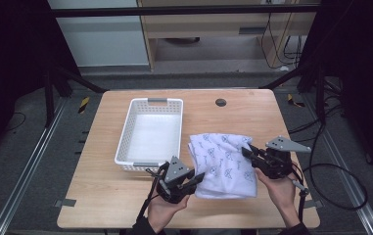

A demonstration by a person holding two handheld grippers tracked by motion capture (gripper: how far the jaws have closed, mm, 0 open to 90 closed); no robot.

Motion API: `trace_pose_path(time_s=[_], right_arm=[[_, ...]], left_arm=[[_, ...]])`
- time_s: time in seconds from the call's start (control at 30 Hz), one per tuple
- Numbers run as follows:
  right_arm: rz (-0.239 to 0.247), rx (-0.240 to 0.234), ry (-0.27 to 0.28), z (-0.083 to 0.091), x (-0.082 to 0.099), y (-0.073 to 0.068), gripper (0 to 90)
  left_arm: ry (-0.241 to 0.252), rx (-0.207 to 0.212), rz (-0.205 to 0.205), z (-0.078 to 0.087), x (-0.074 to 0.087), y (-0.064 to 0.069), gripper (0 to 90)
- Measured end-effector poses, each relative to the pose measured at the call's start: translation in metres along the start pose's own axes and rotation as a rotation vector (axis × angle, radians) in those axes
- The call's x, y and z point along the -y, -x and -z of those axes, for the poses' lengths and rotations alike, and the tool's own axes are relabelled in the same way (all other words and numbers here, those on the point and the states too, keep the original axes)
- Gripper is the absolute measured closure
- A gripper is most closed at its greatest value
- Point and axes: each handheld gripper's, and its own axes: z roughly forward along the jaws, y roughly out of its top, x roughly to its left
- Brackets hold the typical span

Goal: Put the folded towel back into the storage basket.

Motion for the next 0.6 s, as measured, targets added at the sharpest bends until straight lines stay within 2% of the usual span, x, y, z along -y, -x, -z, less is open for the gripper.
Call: trace_pose_path(time_s=[0.33, 0.47, 0.6], right_arm=[[0.030, -0.004, 0.029, -0.010, -0.021, -0.014, 75.7], [0.042, -0.002, 0.050, -0.014, -0.035, -0.022, 75.7], [0.043, 0.002, 0.066, -0.017, -0.043, -0.028, 75.7]], left_arm=[[0.029, -0.021, 0.002, 0.013, -0.008, -0.016, 74.5], [0.049, -0.033, 0.001, 0.021, -0.013, -0.023, 74.5], [0.069, -0.041, 0.017, 0.031, -0.019, -0.031, 74.5]])
